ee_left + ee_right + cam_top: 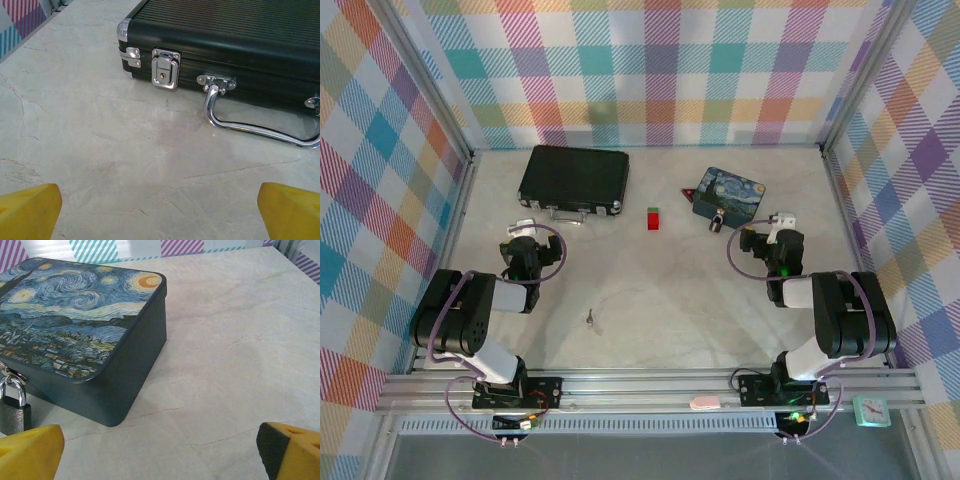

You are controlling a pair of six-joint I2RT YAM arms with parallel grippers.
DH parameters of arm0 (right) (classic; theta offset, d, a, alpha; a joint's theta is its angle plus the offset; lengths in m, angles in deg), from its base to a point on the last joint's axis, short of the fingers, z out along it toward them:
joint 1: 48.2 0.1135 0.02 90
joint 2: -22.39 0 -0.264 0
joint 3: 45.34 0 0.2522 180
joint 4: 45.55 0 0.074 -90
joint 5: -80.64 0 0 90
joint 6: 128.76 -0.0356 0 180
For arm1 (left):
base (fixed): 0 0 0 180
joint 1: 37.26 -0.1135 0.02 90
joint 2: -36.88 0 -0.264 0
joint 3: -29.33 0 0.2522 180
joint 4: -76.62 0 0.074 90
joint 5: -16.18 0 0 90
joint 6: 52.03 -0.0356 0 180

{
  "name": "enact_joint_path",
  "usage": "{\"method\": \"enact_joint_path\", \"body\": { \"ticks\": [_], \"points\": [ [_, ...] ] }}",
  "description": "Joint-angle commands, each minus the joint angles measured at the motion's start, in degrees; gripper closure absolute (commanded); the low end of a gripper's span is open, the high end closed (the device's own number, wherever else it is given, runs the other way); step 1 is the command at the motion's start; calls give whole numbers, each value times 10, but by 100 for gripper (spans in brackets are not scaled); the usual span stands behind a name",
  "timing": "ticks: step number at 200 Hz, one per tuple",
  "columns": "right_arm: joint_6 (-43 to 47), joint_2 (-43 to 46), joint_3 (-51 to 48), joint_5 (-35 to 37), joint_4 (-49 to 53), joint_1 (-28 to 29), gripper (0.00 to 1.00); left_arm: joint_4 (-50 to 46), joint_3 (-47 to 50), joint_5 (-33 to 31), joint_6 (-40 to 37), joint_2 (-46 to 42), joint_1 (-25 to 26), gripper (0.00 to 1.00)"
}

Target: Unlock a padlock with a key

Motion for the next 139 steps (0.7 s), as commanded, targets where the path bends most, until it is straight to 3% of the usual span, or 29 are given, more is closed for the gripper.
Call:
{"method": "enact_joint_path", "body": {
  "ticks": [1, 139],
  "points": [
    [14, -1, 11, -42, -2, 3, 1, 11, -11, 5, -4, 1, 1, 0],
    [16, -2, 13, -49, 1, 2, 1, 10, -12, 6, -4, 0, -1, 0]
  ]
}}
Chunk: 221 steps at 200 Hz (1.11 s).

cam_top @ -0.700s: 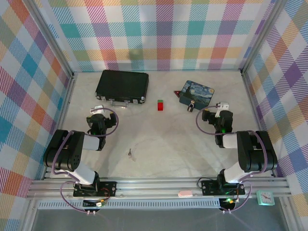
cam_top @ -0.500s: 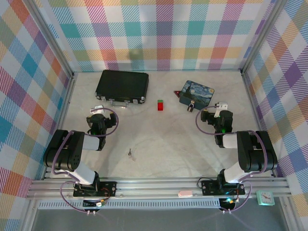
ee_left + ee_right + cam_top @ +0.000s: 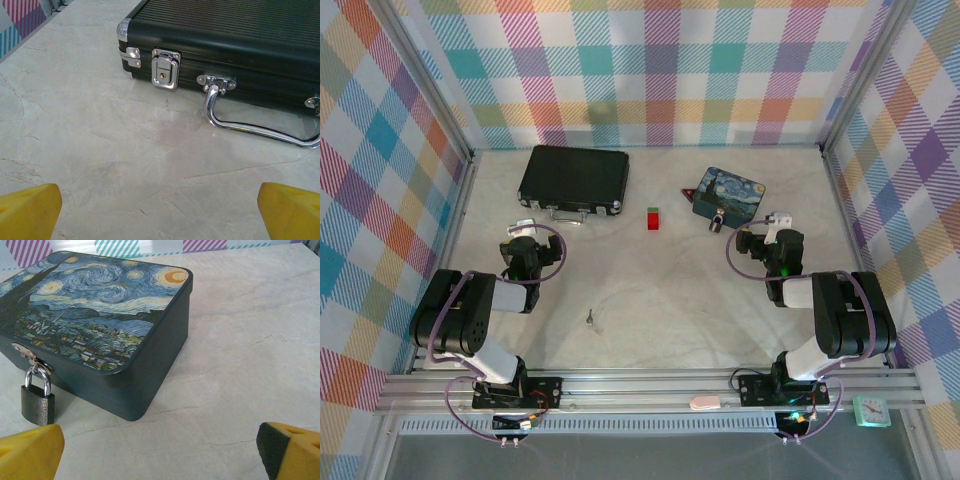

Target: Unlock a padlock with a key

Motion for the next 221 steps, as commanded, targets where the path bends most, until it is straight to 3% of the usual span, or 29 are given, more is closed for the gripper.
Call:
{"method": "enact_joint_path", "body": {
  "ticks": [1, 86, 104, 134, 161, 184, 221],
  "points": [
    [7, -2, 12, -8, -3, 3, 1, 9, -12, 6, -4, 0, -1, 0],
    [14, 8, 12, -19, 2, 3, 1, 12, -10, 6, -3, -1, -1, 0],
    [14, 49, 27, -11, 61, 6, 1, -19, -20, -10, -4, -21, 3, 0],
    [-13, 129, 63, 26, 193, 6, 1, -184, -77, -34, -5, -106, 10, 0],
    [-73, 186, 119, 46, 334, 6, 1, -247, -103, -49, 53, -180, 11, 0],
    [-108, 183, 214, 71, 472, 5, 1, -350, -162, 3, 129, -198, 12, 0],
    [-91, 93, 350, 49, 546, 0, 1, -385, -200, 190, 247, -150, 17, 0]
  ]
}}
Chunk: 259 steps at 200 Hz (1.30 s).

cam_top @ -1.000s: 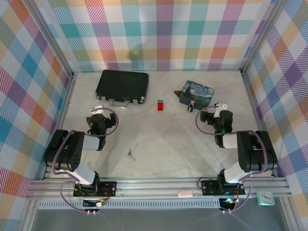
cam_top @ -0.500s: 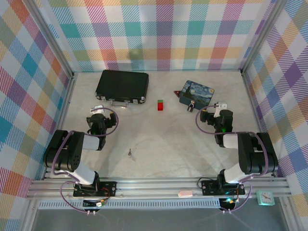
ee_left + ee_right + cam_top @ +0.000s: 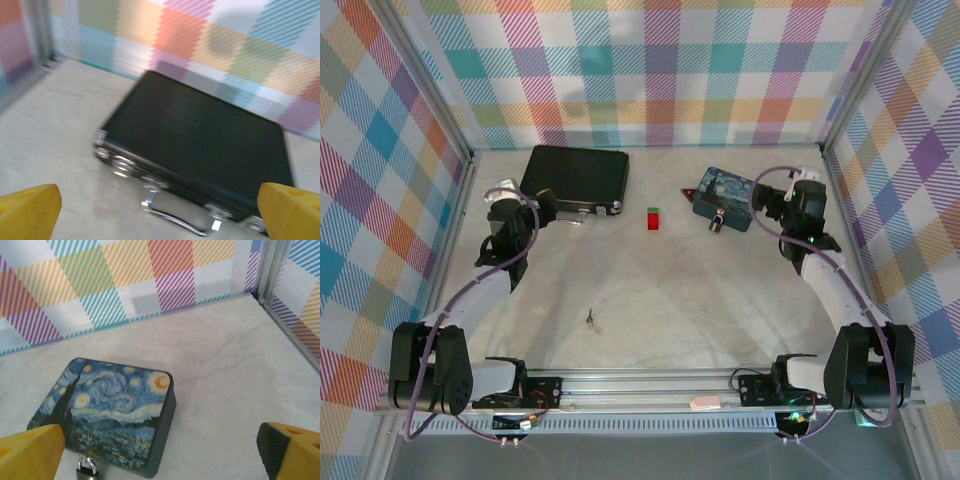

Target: Unlock a padlock with a key

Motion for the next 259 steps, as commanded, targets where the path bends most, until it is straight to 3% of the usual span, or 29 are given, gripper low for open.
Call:
{"method": "enact_joint_path", "body": {
  "ticks": [1, 32, 88, 147, 176, 209, 259],
  "points": [
    [-5, -63, 73, -10, 99, -3, 1, -65, -11, 137, 106, 33, 11, 0],
    [5, -203, 240, -57, 194, -5, 1, -21, 8, 205, 175, 58, 35, 0],
    [14, -445, 516, -195, 305, -4, 1, -57, 20, 169, 177, 33, 98, 0],
    [101, -603, 731, -170, 429, 29, 1, -53, 26, 152, 168, 11, 118, 0],
    [150, -629, 757, -149, 458, 59, 1, -50, 20, 144, 171, 11, 118, 0],
    [157, -628, 728, -202, 461, 74, 1, -56, 12, 146, 172, 10, 118, 0],
    [174, -547, 570, -212, 399, 124, 3, -66, 27, 135, 174, -12, 118, 0]
  ]
}}
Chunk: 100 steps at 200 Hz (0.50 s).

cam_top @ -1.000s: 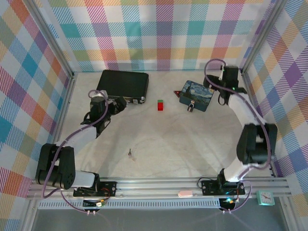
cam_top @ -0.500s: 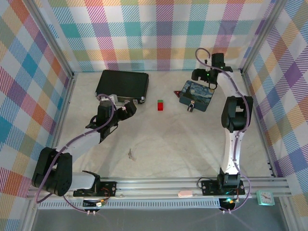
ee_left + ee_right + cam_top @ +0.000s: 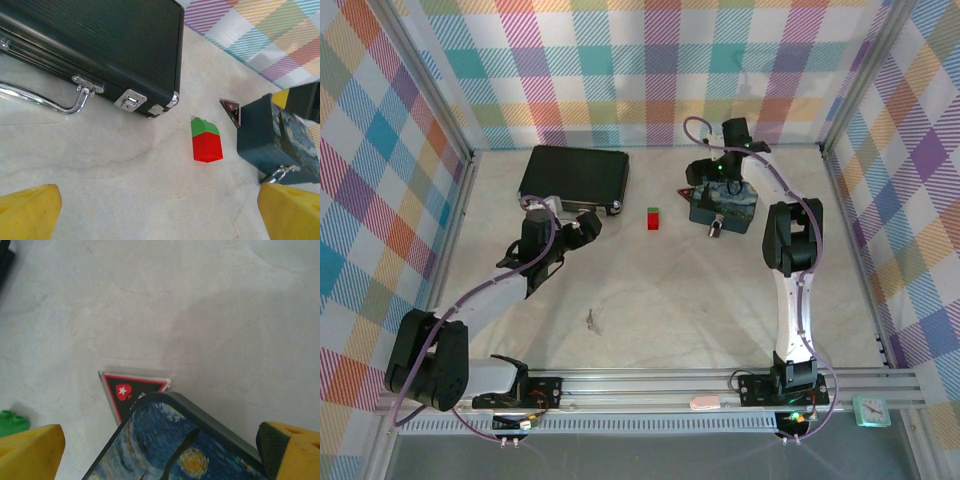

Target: Unlock a padlock with a key

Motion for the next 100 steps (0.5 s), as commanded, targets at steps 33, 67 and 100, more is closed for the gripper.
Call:
{"method": "enact_joint_path", "body": {
  "ticks": [33, 67, 100],
  "points": [
    [-39, 119, -217, -2, -46, 56, 3, -16, 12, -26, 7, -40, 4, 0],
    [-77, 181, -305, -27, -97, 85, 4, -19, 9, -28, 11, -46, 4, 0],
    [-117, 243, -348, 16, -119, 108, 3, -45, 8, -34, 21, -49, 4, 0]
  ]
}}
